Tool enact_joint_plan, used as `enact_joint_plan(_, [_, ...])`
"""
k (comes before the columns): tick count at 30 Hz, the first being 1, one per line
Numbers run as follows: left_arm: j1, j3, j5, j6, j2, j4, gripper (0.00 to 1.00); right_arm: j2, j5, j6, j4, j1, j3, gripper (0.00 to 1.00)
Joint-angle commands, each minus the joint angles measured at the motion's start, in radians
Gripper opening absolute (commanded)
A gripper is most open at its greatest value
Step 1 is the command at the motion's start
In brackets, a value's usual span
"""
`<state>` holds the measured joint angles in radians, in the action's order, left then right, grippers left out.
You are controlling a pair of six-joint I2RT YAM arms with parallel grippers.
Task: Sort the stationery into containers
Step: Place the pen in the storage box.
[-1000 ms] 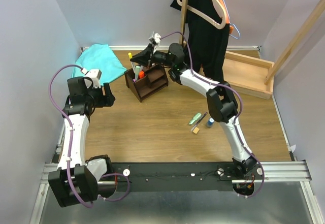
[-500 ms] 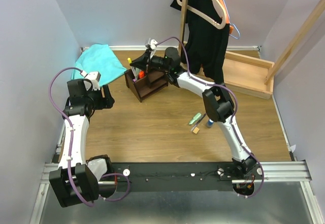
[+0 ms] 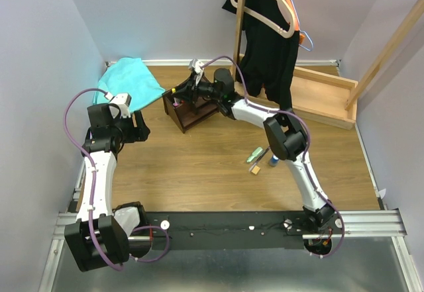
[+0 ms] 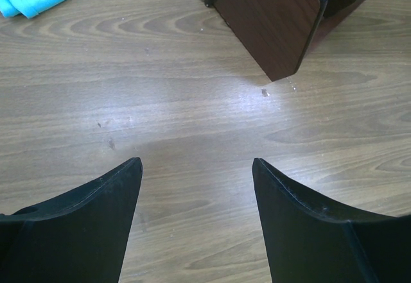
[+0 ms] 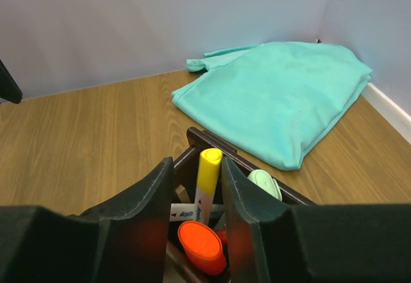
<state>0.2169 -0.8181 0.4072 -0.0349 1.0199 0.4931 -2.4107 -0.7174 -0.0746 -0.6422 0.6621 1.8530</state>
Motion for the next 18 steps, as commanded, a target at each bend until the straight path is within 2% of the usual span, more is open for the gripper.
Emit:
enact_joint_plan(1, [0.009, -0.003, 0.044, -0.025, -0.018, -0.042, 0.79, 0.126, 0.027, 0.030, 0.009, 0.007, -0.052, 0.47])
enact_joint_plan(7, [0.010, -0.027, 0.097, -0.048, -0.029, -0.083, 0.80, 0.269, 0.038, 0.056, 0.071, 0.007, -0.144, 0.49])
enact_joint_plan(9, [0.004, -0.042, 0.136, -0.043, -0.035, -0.090, 0.91, 0.367, 0.049, 0.102, 0.134, 0.008, -0.196, 0.51])
enact_joint_plan(10, [-0.001, -0.062, 0.146, -0.028, -0.037, -0.088, 0.91, 0.402, 0.052, 0.167, 0.169, 0.008, -0.225, 0.52])
enact_joint_plan(12, [-0.020, -0.082, 0.169, -0.010, -0.043, -0.070, 0.92, 0.534, 0.068, 0.251, 0.283, 0.007, -0.345, 0.53])
enact_joint_plan(13, [-0.028, -0.093, 0.179, 0.004, -0.047, -0.067, 0.91, 0.586, 0.073, 0.347, 0.330, 0.005, -0.388, 0.54])
enact_joint_plan(14, [-0.039, -0.098, 0.183, 0.010, -0.052, -0.062, 0.91, 0.634, 0.105, 0.386, 0.422, 0.007, -0.488, 0.54])
enact_joint_plan(16, [-0.095, -0.107, 0.185, 0.029, -0.066, -0.042, 0.91, 0.774, 0.134, 0.458, 0.514, -0.004, -0.588, 0.55])
enact_joint_plan(18, [-0.167, -0.118, 0.179, 0.121, -0.070, 0.007, 0.91, 0.858, 0.173, 0.505, 0.639, -0.009, -0.717, 0.56])
